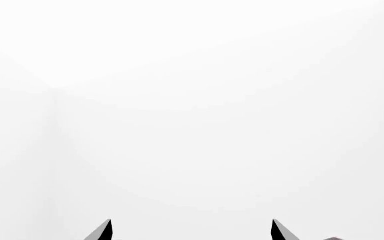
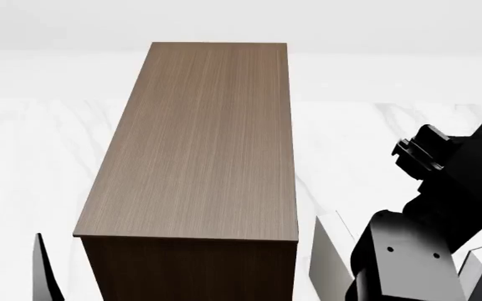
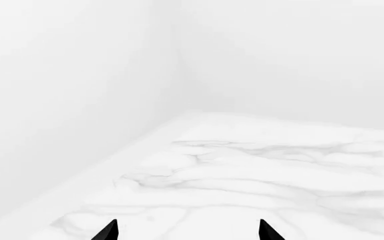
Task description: Pick up the book in the middle and place it on the cabinet shelf.
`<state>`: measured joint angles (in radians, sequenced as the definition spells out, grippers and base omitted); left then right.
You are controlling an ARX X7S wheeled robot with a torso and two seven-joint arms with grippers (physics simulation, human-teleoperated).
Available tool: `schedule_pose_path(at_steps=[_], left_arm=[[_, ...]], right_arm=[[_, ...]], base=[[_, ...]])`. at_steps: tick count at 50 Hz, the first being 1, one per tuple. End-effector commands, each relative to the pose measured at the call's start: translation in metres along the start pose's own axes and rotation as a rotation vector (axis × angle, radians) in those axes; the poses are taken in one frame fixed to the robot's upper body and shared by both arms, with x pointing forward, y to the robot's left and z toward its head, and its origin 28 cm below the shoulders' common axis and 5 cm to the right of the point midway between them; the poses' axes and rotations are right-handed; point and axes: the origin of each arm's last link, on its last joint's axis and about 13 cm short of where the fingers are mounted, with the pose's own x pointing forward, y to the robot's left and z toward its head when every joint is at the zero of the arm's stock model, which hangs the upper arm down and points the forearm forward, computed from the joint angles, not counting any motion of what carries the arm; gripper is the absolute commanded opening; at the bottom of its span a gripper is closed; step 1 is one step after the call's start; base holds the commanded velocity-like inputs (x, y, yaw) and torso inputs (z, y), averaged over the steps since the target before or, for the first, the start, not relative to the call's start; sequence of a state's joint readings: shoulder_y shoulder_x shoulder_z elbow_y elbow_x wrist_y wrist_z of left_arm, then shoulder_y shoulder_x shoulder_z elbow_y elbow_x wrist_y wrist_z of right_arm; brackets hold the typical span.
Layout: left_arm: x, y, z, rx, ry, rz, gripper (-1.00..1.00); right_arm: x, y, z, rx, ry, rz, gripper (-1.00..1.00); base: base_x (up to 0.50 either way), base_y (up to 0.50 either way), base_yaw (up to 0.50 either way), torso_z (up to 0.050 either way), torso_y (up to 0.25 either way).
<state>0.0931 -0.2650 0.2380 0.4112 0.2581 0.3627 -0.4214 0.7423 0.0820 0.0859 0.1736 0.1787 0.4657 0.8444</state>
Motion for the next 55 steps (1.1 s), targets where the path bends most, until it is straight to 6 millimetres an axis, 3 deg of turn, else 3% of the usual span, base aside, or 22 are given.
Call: schedule_pose_path(at_steps=[1, 33, 55], left_arm=[[0.001, 0.001, -0.001, 0.010, 0.007, 0.006, 1.00], [-0.001, 0.000, -0.001, 0.008, 0.019, -0.019, 1.00], [-0.001, -0.001, -0.002, 0.008, 0.026, -0.029, 1.00]], right_arm=[[0.000, 0.001, -0.009, -0.004, 0.075, -0.005, 1.00], [0.002, -0.003, -0.004, 0.008, 0.145, -0.088, 1.00], [0.000, -0.007, -0.026, -0.026, 0.195, -0.088, 1.00]], base=[[0.00, 0.00, 0.00, 0.000, 0.000], [0.00, 0.00, 0.00, 0.000, 0.000], [0.00, 0.00, 0.00, 0.000, 0.000]])
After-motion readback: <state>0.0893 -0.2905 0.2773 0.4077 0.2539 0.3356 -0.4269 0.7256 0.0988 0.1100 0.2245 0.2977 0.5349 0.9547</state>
